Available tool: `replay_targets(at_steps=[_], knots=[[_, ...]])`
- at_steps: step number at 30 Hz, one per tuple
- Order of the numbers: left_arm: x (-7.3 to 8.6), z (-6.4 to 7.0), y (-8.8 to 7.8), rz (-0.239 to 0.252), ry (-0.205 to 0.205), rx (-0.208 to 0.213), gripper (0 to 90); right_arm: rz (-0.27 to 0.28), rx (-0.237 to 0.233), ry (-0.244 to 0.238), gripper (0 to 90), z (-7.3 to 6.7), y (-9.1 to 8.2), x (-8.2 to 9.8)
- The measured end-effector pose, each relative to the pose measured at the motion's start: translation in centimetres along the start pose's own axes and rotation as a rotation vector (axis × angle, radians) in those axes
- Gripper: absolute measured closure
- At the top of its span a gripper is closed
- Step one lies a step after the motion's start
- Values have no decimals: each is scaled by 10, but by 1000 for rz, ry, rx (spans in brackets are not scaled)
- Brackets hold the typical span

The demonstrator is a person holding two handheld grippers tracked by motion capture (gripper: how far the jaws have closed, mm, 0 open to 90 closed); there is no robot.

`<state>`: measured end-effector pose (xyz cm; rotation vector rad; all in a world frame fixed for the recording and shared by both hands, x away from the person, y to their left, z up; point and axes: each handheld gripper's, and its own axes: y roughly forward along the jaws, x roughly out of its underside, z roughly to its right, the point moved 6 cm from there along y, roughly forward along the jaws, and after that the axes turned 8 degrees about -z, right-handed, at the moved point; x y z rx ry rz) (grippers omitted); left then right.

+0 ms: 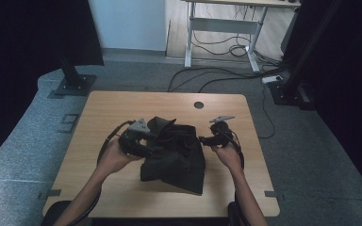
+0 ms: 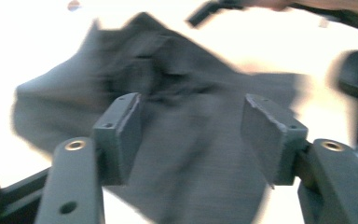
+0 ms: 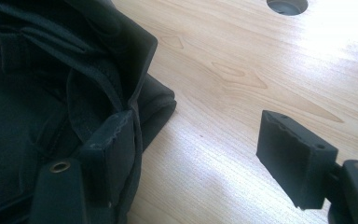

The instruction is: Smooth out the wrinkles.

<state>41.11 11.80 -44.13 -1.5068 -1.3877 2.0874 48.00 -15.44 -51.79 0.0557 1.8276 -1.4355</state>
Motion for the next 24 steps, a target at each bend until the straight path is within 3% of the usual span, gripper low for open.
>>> replay_targets(at_steps=[2,5,10,16,19,24], knots=[[2,-19,12,-1,-65,-42,300,1,-2,-1,271,-1,0,-1],[12,-25,39,-33,-121,-69,229,2,-6,-7,268,-3,0,-1],[34,6,77,-116,-85,-60,154,-1,-6,-7,263,-2,0,3],[58,36,95,-131,-48,-59,141,3,-8,8,260,2,-3,11],[66,41,99,-123,-9,-108,124,3,-9,6,261,2,-5,12],[72,41,104,-114,24,-134,118,29,-49,-13,343,-10,-17,8]])
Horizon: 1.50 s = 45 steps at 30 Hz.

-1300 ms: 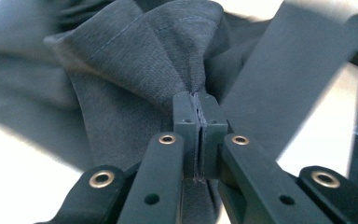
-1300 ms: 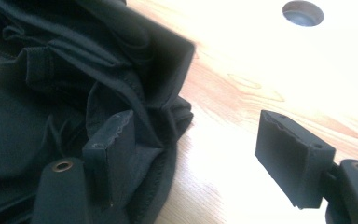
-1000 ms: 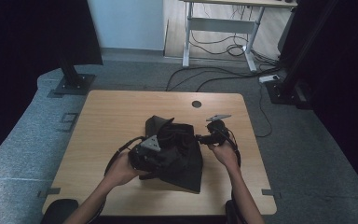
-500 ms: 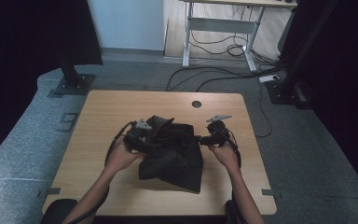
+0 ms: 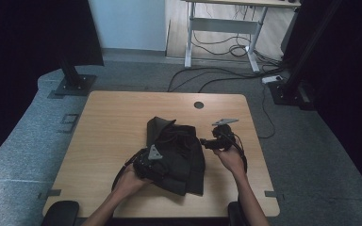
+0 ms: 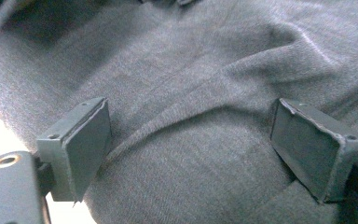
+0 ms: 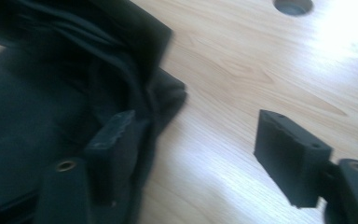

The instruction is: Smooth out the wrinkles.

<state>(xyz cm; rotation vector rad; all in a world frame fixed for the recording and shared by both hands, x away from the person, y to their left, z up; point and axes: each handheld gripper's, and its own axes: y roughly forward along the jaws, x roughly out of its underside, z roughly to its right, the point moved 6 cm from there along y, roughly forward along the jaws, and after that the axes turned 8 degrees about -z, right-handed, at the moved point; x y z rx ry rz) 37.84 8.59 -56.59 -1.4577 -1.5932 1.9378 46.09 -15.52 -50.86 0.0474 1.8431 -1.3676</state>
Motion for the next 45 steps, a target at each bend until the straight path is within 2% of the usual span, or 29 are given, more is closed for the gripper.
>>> replay_targets(at_steps=[3,6,11,14,20,23,25,28,30,32,37,41,45], knots=[[2,1,3,11,4,-3,95,8,-57,-39,453,-18,-5,-6],[5,2,5,17,8,-2,70,0,-118,-93,541,-41,-4,-12],[8,5,10,14,29,-19,9,-38,-195,-183,626,-81,10,-18],[8,5,11,21,31,-21,0,-58,-240,-203,663,-100,21,-21],[10,5,13,50,17,-7,0,-108,-299,-236,672,-126,52,-24],[11,5,13,53,19,-6,0,-108,-277,-267,562,-132,68,-28],[11,5,13,56,19,-7,0,-87,-230,-269,494,-128,76,-34],[11,4,13,55,21,-6,0,-66,-182,-242,459,-116,79,-42],[11,4,13,55,22,-4,0,-47,-137,-227,427,-101,77,-46],[11,4,13,55,21,-3,0,-37,-115,-209,412,-90,74,-48],[12,4,13,54,20,-3,0,2,-42,-123,374,-51,64,-52],[12,4,13,54,20,-3,0,-5,-10,-52,364,-20,65,-53],[12,4,13,56,20,-2,0,-29,2,-3,358,0,71,-48]])
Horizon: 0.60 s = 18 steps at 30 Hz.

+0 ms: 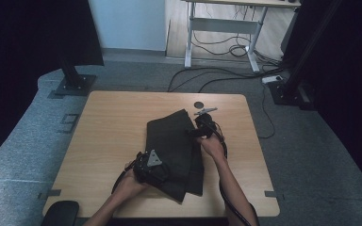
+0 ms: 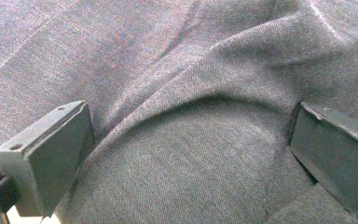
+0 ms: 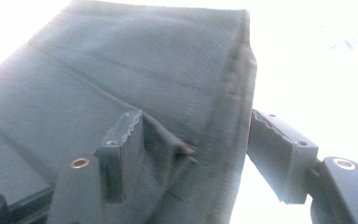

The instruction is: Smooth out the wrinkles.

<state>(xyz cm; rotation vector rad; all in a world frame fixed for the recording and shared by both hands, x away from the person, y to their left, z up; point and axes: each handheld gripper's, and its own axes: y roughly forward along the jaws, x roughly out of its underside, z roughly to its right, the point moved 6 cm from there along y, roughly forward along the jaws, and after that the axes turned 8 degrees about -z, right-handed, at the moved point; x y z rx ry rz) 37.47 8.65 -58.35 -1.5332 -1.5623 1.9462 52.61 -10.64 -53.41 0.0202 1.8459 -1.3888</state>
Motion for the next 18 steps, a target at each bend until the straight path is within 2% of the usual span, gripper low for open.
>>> replay_targets(at_steps=[2,7,11,16,18], knots=[[0,0,0,-1,1,-1,0,3,-4,6,355,2,-2,1],[-1,0,-2,-4,-3,6,0,28,13,-37,328,-5,-18,-3],[-6,-4,-13,-19,-5,42,3,32,28,-64,260,-14,-33,0],[-21,-24,-42,29,-26,55,0,37,36,-85,182,-22,-47,14],[-29,-38,-49,28,-39,36,0,34,32,-79,146,-25,-51,21]])
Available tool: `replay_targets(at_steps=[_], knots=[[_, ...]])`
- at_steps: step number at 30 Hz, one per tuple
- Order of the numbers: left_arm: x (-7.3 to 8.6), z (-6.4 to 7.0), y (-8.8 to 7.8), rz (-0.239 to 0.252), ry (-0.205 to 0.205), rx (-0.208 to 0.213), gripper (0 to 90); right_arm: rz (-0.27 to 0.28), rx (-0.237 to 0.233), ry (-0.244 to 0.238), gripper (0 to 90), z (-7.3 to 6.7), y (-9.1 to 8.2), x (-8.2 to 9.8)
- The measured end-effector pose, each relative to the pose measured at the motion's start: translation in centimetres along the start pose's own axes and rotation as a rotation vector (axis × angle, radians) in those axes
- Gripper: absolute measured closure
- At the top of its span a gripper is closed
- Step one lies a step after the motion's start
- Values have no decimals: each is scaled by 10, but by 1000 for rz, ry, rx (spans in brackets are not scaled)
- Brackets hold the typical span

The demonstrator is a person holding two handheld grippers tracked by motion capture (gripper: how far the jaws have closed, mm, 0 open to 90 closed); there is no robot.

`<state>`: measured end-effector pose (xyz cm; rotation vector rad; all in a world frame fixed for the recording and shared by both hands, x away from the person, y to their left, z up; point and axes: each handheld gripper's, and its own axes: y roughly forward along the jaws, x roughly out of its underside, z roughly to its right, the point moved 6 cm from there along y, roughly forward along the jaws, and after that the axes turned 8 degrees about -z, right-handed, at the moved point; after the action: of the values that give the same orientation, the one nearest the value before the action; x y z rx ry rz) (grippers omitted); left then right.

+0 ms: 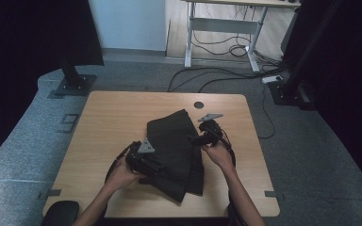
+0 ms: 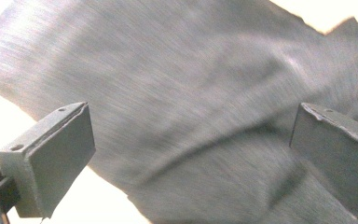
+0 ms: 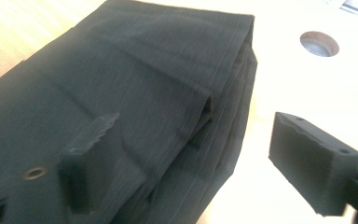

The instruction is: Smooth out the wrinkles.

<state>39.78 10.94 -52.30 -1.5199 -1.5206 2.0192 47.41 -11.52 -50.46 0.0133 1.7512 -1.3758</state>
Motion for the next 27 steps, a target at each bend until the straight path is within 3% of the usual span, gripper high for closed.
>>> replay_targets(at_steps=[3,6,12,18,21,25,27], knots=[[-11,-26,1,-30,8,-67,0,8,-2,11,132,-5,-6,10],[-25,-57,10,-39,-15,-95,0,1,-9,25,112,-12,-9,21],[-44,-98,31,-60,-50,-136,0,-30,-23,52,31,-28,-3,45],[-50,-119,59,-76,-84,-156,0,-47,-14,60,25,-40,4,63],[-45,-124,74,-120,-95,-160,0,-55,-5,65,25,-43,6,69],[-37,-131,84,-126,-155,-172,0,-74,2,72,25,-44,13,76],[-32,-133,85,-121,-192,-152,0,-91,16,68,26,-43,18,78]])
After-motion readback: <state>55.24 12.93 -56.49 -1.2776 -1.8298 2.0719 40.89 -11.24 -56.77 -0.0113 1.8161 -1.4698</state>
